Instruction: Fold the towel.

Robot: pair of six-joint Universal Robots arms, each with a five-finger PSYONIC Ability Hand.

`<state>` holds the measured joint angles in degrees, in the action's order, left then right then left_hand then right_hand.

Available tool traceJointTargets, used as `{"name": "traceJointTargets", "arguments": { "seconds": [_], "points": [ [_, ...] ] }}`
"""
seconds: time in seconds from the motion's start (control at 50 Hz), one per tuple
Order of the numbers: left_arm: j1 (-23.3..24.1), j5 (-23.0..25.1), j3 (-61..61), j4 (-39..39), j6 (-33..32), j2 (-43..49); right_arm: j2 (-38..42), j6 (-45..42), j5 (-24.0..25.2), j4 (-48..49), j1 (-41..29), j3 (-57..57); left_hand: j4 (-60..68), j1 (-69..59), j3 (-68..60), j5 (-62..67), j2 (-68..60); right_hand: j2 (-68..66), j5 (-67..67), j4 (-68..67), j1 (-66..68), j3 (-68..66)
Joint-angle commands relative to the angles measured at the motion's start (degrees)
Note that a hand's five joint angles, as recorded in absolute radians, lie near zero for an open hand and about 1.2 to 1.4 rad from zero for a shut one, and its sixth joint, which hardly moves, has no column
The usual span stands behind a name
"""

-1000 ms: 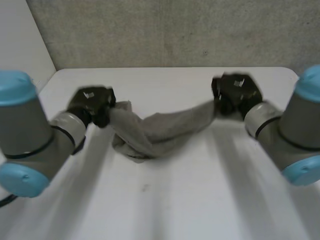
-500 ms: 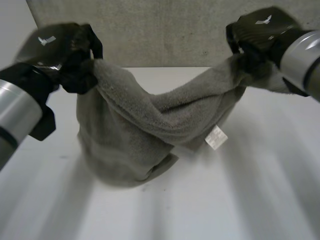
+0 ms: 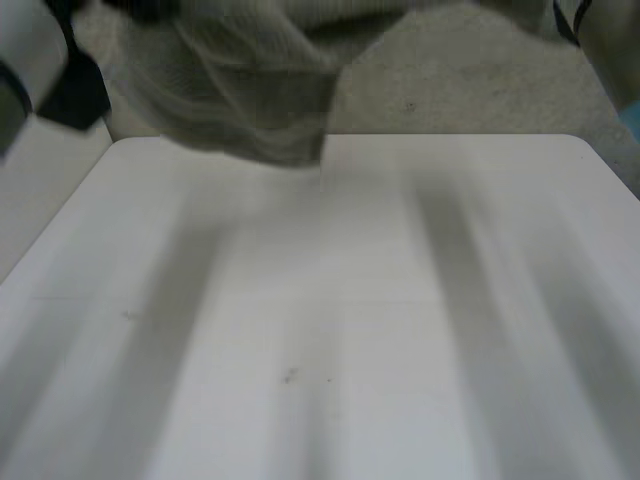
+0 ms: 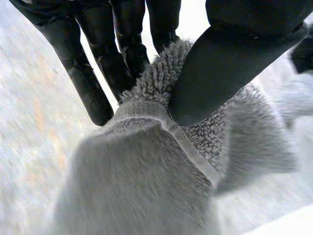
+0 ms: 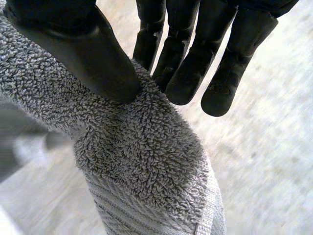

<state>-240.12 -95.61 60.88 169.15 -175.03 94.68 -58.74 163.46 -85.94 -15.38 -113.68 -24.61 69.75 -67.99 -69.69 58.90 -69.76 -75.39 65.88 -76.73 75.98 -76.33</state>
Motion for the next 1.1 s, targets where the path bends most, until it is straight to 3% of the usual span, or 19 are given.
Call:
{"name": "traceJointTargets", "arguments": {
  "seconds": [0.02, 0.12, 0.24, 0.48, 0.5, 0.52, 0.54, 0.56, 0.58, 0.62, 0.68, 0.88, 0.98, 1.02, 1.1],
  "points": [
    [7.3, 0.1, 18.5, -1.3, -0.2, -4.4, -1.0, -2.0, 1.1, -9.3, 0.2, -6.0, 10.2, -12.0, -10.3, 11.1, -10.2, -4.6, 4.1, -3.3, 4.0, -3.7],
    [11.0, 0.0, 21.7, -0.9, -0.2, -4.4, -1.3, -3.8, 1.3, -13.1, 0.4, -5.9, 10.2, -12.0, -10.3, 11.1, -10.2, -4.6, 4.1, -3.3, 4.0, -3.7],
    [12.2, 0.1, 22.6, 3.2, -0.1, -1.0, 0.6, -4.1, 1.2, -12.4, 1.4, -5.7, 10.2, -12.0, -10.3, 11.1, -10.2, -4.6, 4.1, -3.3, 4.0, -3.7],
    [13.7, -0.2, 22.7, 9.6, -0.1, 17.6, 18.2, -9.0, 0.1, -11.3, 0.7, -6.8, 10.2, -12.0, -10.3, 11.1, -10.2, -4.6, 4.1, -3.3, 4.0, -3.7],
    [13.7, 0.0, 22.5, 10.0, 0.0, 19.0, 20.0, -9.2, -0.3, -11.3, 0.7, -6.4, 4.4, -6.2, -4.5, 5.3, -4.4, 13.7, -14.1, 15.0, -14.2, 14.6],
    [13.7, 0.0, 22.5, 10.0, 0.0, 19.0, 20.0, -9.2, -0.3, -11.3, 0.7, -6.4, 4.4, -6.1, -4.4, 5.2, -4.4, 13.8, -14.3, 15.2, -14.4, 14.8],
    [13.6, 0.1, 22.3, 10.2, 0.0, 19.8, 21.1, -9.2, -1.2, -11.3, 0.7, -6.1, -6.9, 5.2, 6.9, -6.1, 6.9, 38.3, -38.8, 39.7, -38.9, 39.3],
    [13.5, 0.1, 21.9, 10.6, 0.4, 20.2, 21.1, -9.2, -1.2, -11.3, 0.7, -6.1, -20.5, 18.8, 20.5, -19.7, 20.6, 38.6, -39.0, 39.9, -39.1, 39.5],
    [13.5, 0.1, 21.9, 10.6, 0.4, 20.2, 21.6, -9.2, -2.1, -11.3, 0.7, -6.0, -20.7, 18.9, 20.6, -19.8, 20.7, 65.4, -65.9, 66.7, -66.0, 66.3],
    [12.9, 0.0, 21.6, 11.4, 0.6, 19.8, 21.5, -9.1, -3.4, -11.3, 0.9, -6.0, -47.6, 45.9, 47.6, -46.8, 47.7, 65.4, -65.9, 66.7, -66.0, 66.3],
    [11.9, -0.1, 21.6, 11.6, 0.7, 18.2, 19.9, -8.8, -4.7, -11.4, 1.3, -6.0, -57.3, 55.6, 57.3, -56.5, 57.3, 65.4, -65.9, 66.7, -66.0, 66.3],
    [8.7, -0.1, 23.3, 11.6, 0.8, 13.8, 7.4, -5.4, -3.7, -11.5, 1.4, -16.9, -58.4, 56.6, 58.3, -57.5, 58.4, 65.4, -65.9, 66.7, -66.0, 66.3],
    [6.4, 0.1, 25.9, 11.7, 0.7, 12.5, 0.4, -5.3, -0.5, -9.8, 1.4, -29.4, -57.9, 56.1, 57.8, -57.0, 57.9, 65.4, -65.9, 66.7, -66.0, 66.3],
    [5.3, 0.0, 27.0, 11.7, 0.7, 12.3, -4.0, -5.5, 2.8, -5.6, 1.5, -39.4, -57.5, 55.8, 57.5, -56.7, 57.5, 65.0, -65.5, 66.4, -65.6, 66.0],
    [2.1, 0.1, 29.7, 11.6, 0.7, 12.1, -7.0, -6.0, 3.8, -1.8, 2.3, -47.2, -57.2, 55.4, 57.1, -56.3, 57.2, 60.1, -60.6, 61.5, -60.7, 61.1]
  ]
}}
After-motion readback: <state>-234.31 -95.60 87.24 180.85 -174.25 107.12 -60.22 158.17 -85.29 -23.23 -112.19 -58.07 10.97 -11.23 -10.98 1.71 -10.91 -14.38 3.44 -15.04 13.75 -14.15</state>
